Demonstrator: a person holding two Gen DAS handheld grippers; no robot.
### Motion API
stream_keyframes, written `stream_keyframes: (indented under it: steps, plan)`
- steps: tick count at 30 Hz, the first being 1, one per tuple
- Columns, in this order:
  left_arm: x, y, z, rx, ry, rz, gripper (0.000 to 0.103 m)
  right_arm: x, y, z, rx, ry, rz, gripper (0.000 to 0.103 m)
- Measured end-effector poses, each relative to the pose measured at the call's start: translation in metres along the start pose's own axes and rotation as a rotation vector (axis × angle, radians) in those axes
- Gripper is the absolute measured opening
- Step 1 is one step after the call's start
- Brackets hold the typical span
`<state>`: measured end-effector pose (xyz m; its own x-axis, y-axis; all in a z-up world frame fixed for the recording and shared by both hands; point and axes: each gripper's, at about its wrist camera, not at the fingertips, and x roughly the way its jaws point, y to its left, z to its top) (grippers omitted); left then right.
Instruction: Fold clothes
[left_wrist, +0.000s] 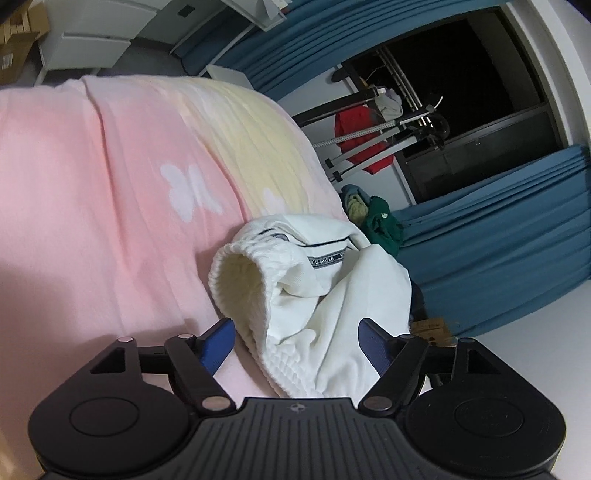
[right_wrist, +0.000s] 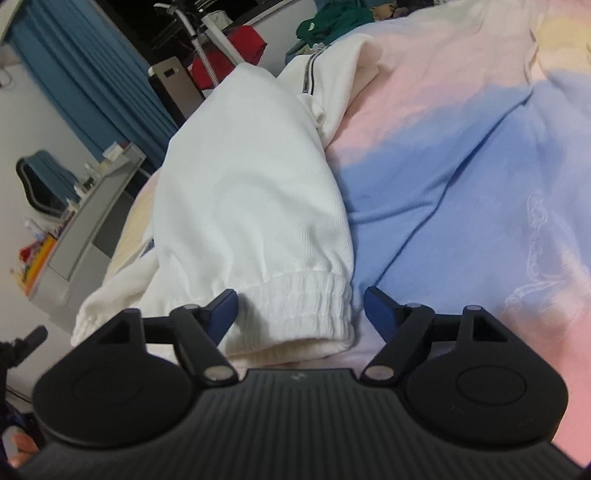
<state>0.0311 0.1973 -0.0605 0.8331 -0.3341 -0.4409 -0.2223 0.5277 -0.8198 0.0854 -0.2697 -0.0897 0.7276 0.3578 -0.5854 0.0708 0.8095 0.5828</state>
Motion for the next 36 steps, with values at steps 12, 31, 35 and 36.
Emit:
stream_keyframes:
  steps: [12,31,35,36]
  plan:
    - [0.014,0.024,-0.001,-0.176,0.049,-0.087,0.081,-0.013,-0.003,0.002,0.051,-0.011,0.041,0.05]
    - [0.082,0.033,0.015,-0.22,0.084,-0.069,0.078,-0.029,0.001,-0.001,0.033,-0.048,0.034,0.039]
    - [0.094,0.02,0.034,-0.196,0.056,-0.094,0.077,-0.028,0.002,-0.004,0.029,-0.054,0.029,0.04]
    - [0.094,0.016,0.039,-0.188,0.043,-0.128,0.077,-0.029,0.003,-0.005,0.025,-0.057,0.03,0.04]
